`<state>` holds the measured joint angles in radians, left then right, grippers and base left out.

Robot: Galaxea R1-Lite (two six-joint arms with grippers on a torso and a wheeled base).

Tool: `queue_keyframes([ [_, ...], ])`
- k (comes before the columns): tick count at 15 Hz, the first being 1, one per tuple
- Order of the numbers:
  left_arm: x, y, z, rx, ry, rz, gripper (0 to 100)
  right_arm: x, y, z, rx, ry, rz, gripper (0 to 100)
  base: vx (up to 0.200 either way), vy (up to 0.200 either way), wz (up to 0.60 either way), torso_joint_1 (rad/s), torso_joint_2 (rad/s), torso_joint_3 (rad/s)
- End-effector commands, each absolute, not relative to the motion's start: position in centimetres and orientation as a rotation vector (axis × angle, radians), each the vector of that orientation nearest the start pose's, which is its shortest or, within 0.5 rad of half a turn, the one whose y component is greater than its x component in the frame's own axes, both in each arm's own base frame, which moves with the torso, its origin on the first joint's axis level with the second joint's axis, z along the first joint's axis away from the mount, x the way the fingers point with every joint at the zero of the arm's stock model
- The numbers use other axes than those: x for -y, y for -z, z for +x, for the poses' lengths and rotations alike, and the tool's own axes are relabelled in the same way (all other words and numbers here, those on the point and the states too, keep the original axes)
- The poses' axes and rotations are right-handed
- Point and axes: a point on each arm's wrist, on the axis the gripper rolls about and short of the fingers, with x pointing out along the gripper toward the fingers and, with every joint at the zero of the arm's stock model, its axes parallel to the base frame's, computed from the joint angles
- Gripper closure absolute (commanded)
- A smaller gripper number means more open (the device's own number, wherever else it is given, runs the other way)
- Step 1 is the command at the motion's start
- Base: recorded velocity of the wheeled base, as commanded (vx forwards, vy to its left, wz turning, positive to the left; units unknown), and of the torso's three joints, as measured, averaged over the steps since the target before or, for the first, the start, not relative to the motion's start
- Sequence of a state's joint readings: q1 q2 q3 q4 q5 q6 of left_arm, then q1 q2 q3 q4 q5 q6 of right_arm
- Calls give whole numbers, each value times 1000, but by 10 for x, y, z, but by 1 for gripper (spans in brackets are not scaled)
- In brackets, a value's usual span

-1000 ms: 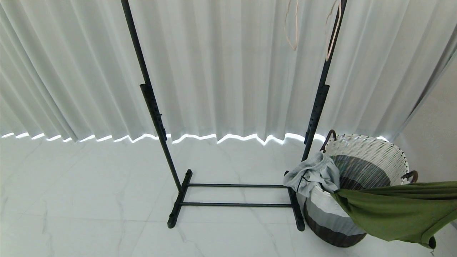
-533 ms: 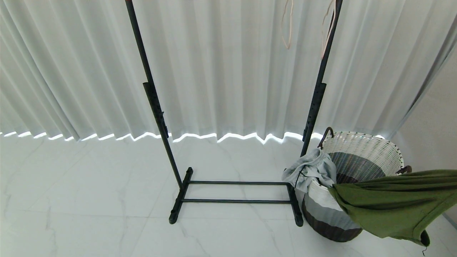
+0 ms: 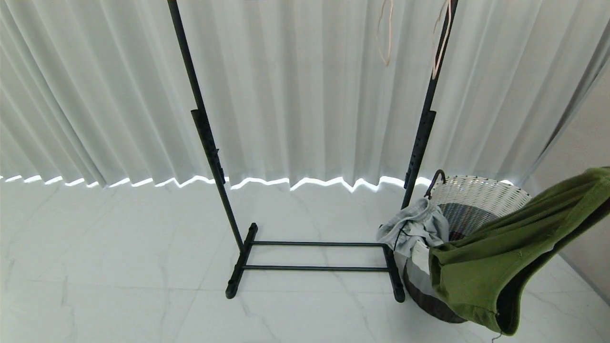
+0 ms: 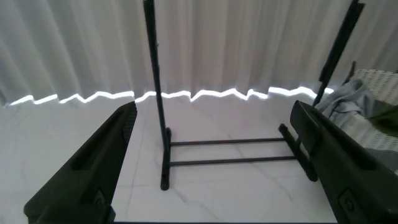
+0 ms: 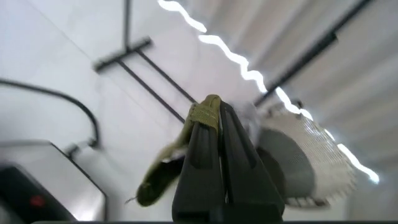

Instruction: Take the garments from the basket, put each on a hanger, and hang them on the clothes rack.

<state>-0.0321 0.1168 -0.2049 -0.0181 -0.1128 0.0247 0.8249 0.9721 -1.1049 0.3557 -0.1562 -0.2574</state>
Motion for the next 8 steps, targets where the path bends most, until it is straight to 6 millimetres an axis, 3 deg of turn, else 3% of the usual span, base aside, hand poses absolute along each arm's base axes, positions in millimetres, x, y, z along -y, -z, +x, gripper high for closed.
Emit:
queue_keyframes([
  [1, 5, -203, 12, 9, 279, 106, 0, -90, -334, 75, -132, -768, -325, 100, 0, 0, 0, 0, 0, 0],
  [2, 7, -203, 19, -19, 309, 146, 0, -93, -336, 75, -131, -781, -323, 100, 0, 0, 0, 0, 0, 0],
  [4, 19, -224, 47, -58, 504, 217, 0, -105, -340, 75, -132, -838, -314, 100, 0, 0, 0, 0, 0, 0],
  [6, 42, -242, 80, -119, 639, 233, 0, -116, -339, 78, -164, -882, -273, 100, 0, 0, 0, 0, 0, 0],
  [8, 69, -238, 120, -195, 693, 248, 0, -122, -336, 80, -188, -936, -262, 100, 0, 0, 0, 0, 0, 0],
])
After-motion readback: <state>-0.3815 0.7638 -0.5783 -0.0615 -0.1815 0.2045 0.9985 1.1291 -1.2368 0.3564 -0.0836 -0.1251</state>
